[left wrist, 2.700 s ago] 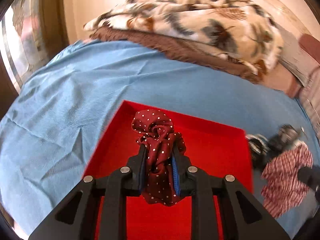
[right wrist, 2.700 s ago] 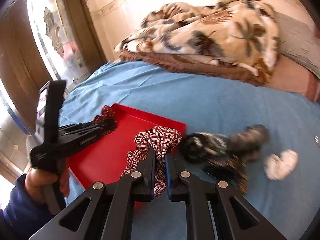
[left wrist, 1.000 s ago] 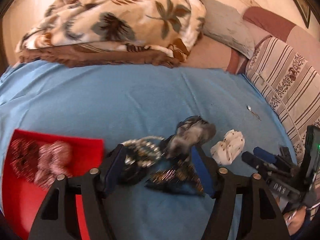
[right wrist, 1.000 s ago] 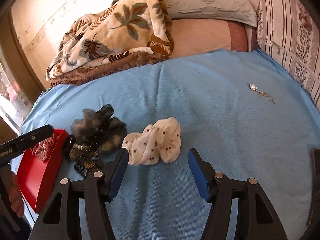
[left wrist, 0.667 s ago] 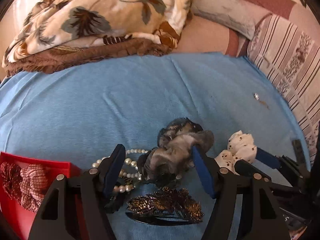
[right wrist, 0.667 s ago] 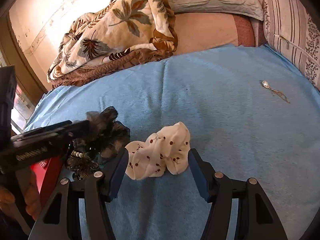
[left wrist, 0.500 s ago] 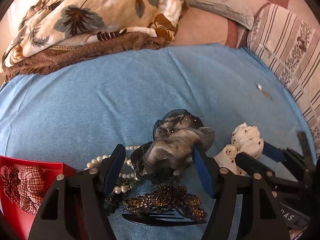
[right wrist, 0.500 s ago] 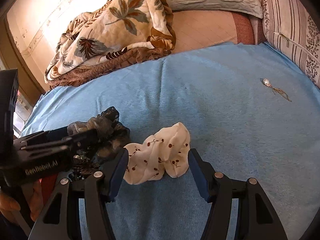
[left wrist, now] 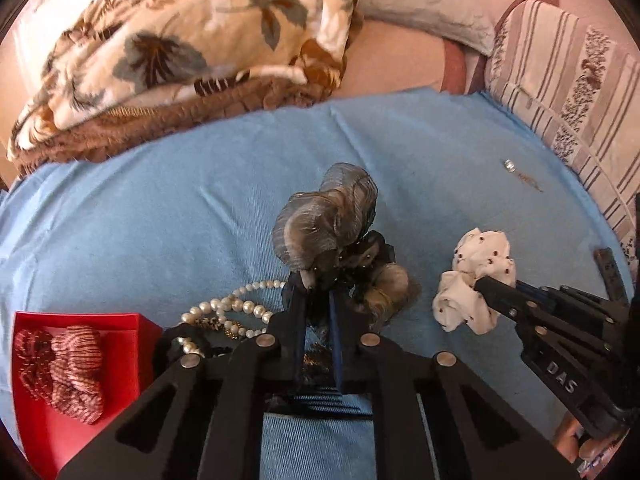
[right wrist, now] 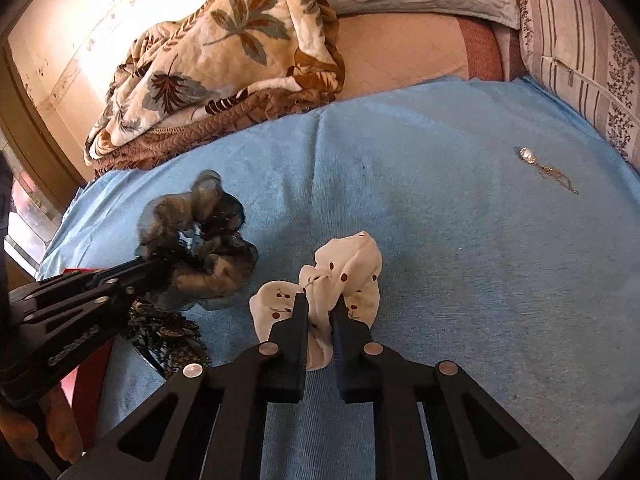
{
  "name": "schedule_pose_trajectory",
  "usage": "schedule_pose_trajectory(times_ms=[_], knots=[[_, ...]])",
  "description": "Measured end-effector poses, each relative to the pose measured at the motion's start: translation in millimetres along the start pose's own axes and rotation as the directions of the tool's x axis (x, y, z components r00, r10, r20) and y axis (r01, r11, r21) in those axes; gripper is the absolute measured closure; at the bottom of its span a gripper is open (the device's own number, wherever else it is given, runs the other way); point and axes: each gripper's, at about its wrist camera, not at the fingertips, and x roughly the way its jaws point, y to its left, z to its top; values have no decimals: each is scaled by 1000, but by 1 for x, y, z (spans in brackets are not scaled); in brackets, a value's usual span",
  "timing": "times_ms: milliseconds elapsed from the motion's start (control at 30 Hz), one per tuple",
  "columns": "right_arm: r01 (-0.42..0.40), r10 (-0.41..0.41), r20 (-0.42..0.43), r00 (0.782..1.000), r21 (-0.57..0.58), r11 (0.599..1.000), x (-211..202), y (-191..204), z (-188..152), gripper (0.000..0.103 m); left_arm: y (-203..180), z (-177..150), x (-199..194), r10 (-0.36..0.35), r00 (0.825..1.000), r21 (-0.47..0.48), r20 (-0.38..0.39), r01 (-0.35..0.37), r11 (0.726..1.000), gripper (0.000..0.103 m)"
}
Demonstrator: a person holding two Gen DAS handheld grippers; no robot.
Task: Organize jewelry
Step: 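Carry both scrunchies to the red tray and open both tools to release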
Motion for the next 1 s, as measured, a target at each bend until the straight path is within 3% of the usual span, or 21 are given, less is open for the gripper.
schedule_pose_trajectory(times_ms=[300,567,800,1000], knots=[[4,-1,70,998,-49,999,-48,18,-1,92,-16,-11,-70,-2,993,41,115,-3,999,93],[-40,53,118,992,-111,993,-93,50,-8,92,13,-36,-131,-13,985,-36,174,19,999,93],[-103,126,104,987,-202,974,-106,99,-21,92,74,-74,-156,120,979,-144,167,-96,985,92],[-179,195,32,980,-269,946,-93,148,-34,92,149,-116,-159,254,964,-301,85,-218,928,92]])
